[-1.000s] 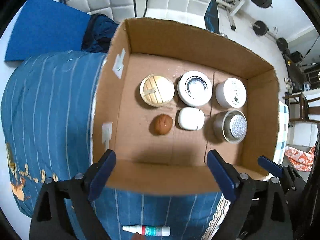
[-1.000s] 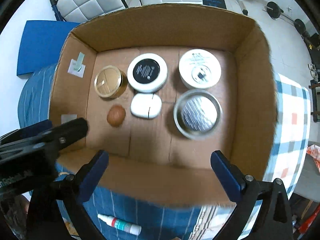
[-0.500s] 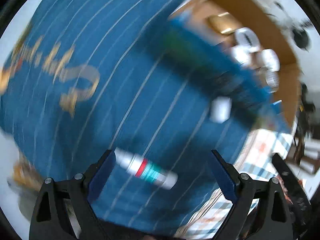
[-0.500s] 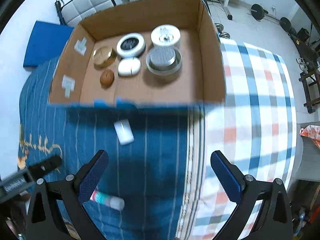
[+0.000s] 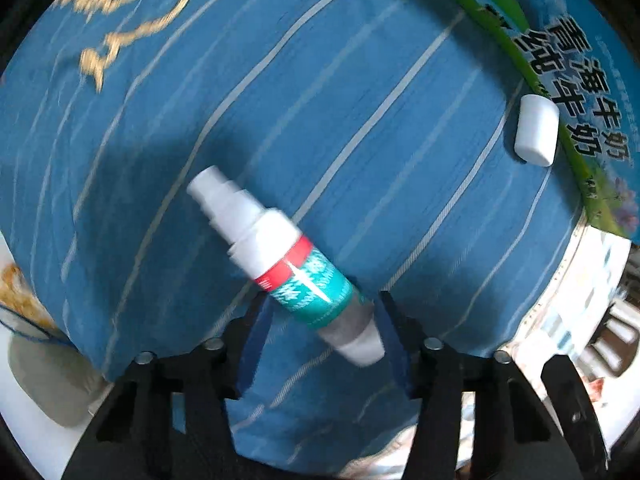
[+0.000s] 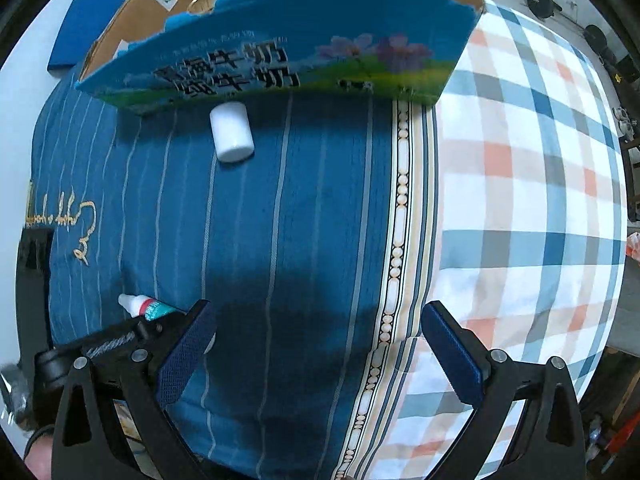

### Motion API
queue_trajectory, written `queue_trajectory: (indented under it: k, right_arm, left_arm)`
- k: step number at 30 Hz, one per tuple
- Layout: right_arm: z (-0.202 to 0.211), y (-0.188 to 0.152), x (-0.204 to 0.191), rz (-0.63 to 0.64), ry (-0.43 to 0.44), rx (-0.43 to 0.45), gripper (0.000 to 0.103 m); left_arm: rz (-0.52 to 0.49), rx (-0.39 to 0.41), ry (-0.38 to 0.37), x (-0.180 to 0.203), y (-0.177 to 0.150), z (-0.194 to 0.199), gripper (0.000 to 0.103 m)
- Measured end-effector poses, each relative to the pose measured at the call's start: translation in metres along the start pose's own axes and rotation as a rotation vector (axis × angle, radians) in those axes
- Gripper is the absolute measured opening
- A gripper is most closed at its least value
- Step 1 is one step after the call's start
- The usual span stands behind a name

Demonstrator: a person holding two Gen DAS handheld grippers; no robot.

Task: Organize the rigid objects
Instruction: 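Grasp the white spray bottle with the left tool while the right tool grasps the frosted cup, then lift the spray bottle and frosted cup and carry both over the box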

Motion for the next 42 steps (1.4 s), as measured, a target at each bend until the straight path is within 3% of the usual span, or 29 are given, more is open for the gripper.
queue_trajectory:
  k: [3,5,9,14,21,24,27,32,37,42]
  right_arm:
    - [-0.001,0.002,-0.004,0.002,0.012,-0.001,0.103]
    - [-0.002,0.006,-0.009,0.003,0.024,0.008,0.103]
    - [-0.005,0.019,-0.026,-0.015,0.054,0.04,0.101]
    - [-0.022,0.051,-0.061,-0.013,0.043,0.091,0.076]
    - [-0.05,0.084,-0.094,-0.022,0.0,0.122,0.058]
    - [-0.064,0.087,-0.104,-0.021,-0.014,0.102,0.039]
    - [-0.066,0.084,-0.107,-0.017,-0.035,0.118,0.037]
    - [-0.063,0.064,-0.091,-0.014,-0.078,0.073,0.036]
    - [-0.058,0.029,-0.053,-0.065,-0.105,-0.001,0.035]
    - [-0.055,-0.007,-0.02,-0.139,-0.098,-0.055,0.035]
  left_arm:
    - [-0.091,0.043,0.074,0.011,0.007,0.007,0.034]
    - [-0.173,0.072,0.147,0.019,0.013,0.013,0.031]
    - [-0.286,0.112,0.225,0.025,0.029,0.018,0.028]
    - [-0.364,0.126,0.233,0.029,0.054,0.024,0.028]
    - [-0.41,0.128,0.218,0.029,0.084,0.03,0.029]
    - [-0.424,0.131,0.21,0.02,0.103,0.039,0.031]
    - [-0.426,0.118,0.195,0.012,0.107,0.034,0.033]
    - [-0.429,0.041,0.173,0.005,0.108,0.013,0.033]
    - [-0.473,0.079,0.194,0.011,0.101,0.012,0.031]
    - [-0.535,0.075,0.189,0.028,0.074,0.008,0.031]
Point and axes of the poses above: each gripper's, at about its wrist camera, not at the fingertips, and z roughly against the way its jaws point, x to its right, y to its top, the point moved 1 cm from there along -z, roughly the way its jaws point, and after that the axes turned 13 degrees about -z, right-handed, at the moved point
